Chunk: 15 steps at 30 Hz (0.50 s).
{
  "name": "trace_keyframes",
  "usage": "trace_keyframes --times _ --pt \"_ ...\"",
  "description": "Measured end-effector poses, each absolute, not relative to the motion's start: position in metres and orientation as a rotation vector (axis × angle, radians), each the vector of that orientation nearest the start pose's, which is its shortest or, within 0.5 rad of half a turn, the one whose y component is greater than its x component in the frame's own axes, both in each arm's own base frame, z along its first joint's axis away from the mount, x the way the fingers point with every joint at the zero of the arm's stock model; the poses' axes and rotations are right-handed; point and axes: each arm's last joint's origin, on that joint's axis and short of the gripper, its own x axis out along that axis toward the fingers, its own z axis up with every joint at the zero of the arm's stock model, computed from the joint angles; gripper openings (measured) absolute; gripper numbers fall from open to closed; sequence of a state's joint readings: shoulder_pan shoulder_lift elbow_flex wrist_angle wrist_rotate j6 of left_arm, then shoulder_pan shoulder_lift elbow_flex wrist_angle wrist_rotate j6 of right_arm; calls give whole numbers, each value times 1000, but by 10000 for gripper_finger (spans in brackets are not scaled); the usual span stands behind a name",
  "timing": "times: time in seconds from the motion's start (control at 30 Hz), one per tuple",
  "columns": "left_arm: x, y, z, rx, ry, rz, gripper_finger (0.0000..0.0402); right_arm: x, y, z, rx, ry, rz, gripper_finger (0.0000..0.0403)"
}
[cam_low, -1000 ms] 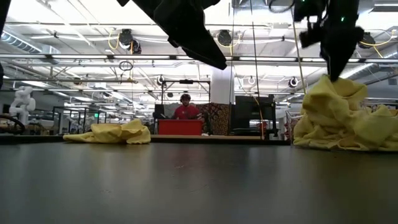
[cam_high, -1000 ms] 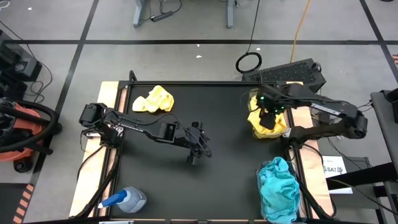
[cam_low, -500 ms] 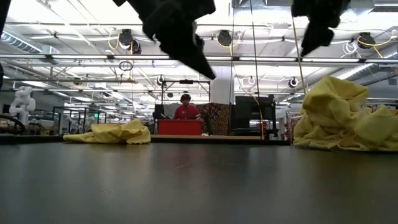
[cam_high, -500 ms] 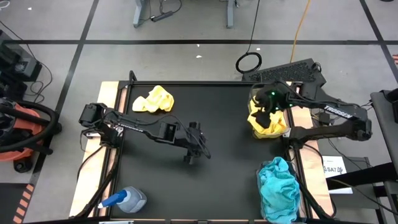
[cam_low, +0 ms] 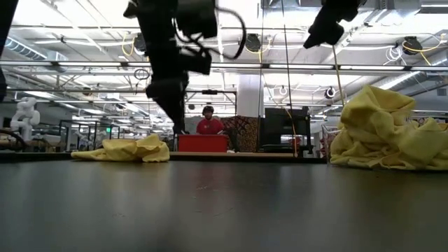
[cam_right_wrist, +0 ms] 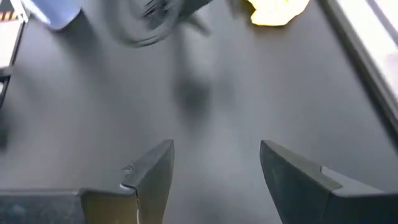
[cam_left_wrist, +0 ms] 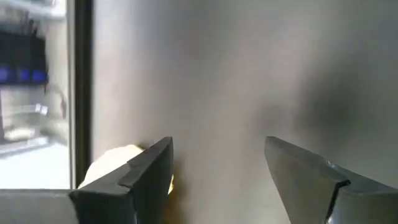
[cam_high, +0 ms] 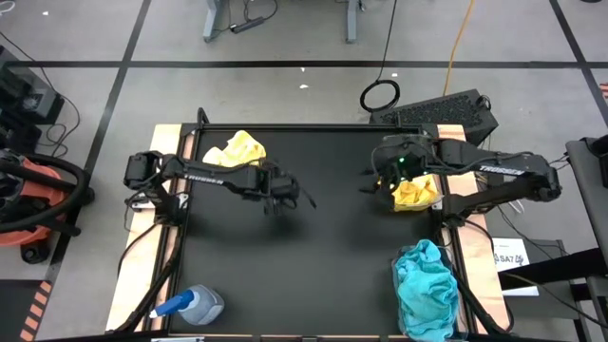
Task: Sort microfiber towel by color & place in baskets
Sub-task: Put the yellow towel into the top transparent bin
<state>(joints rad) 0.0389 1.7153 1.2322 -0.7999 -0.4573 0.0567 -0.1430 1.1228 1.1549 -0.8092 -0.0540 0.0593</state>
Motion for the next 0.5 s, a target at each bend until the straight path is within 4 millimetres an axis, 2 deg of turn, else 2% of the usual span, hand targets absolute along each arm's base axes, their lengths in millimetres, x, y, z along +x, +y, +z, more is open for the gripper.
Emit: trace_keyframes --times 0.2,0.5 --pt "309 72 197 224 1386 541 259 238 -14 321 109 856 -41 231" --pt "287 119 185 86 1426 685 258 261 7 279 75 970 33 231"
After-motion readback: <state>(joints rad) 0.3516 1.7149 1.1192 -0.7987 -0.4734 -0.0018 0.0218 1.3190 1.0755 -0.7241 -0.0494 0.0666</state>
